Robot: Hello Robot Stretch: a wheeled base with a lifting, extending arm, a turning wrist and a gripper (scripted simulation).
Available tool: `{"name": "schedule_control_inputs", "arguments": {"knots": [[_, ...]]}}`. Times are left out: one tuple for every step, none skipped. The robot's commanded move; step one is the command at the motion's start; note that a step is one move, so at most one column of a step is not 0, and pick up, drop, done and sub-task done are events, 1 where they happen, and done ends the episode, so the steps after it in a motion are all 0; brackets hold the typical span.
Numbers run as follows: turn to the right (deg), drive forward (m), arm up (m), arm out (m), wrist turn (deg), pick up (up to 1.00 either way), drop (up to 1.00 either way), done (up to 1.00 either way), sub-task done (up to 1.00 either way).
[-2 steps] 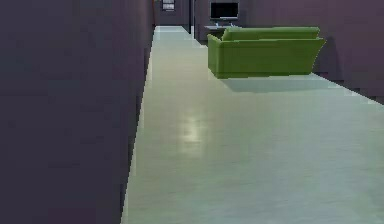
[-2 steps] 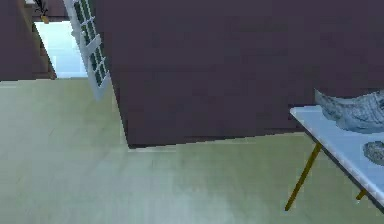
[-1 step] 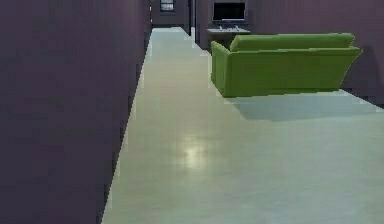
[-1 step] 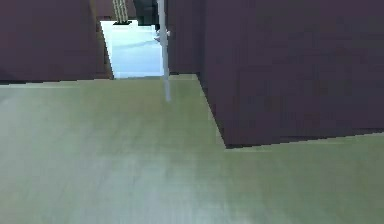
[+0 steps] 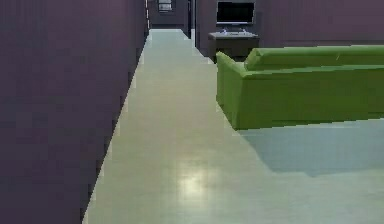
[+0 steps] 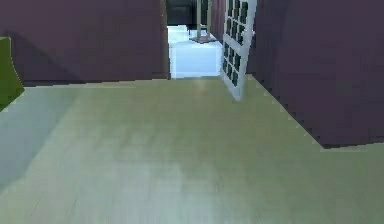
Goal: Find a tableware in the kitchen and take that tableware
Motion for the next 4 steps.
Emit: {"name": "schedule_control_inputs", "arguments": {"knots": [[0.0, 1.0, 0.0, 0.0, 0.0, 0.0, 0.0, 0.0, 0.0], [0.0, 1.0, 0.0, 0.0, 0.0, 0.0, 0.0, 0.0, 0.0], [0.0, 1.0, 0.0, 0.0, 0.0, 0.0, 0.0, 0.0, 0.0], [0.0, 1.0, 0.0, 0.0, 0.0, 0.0, 0.0, 0.0, 0.0]]}}
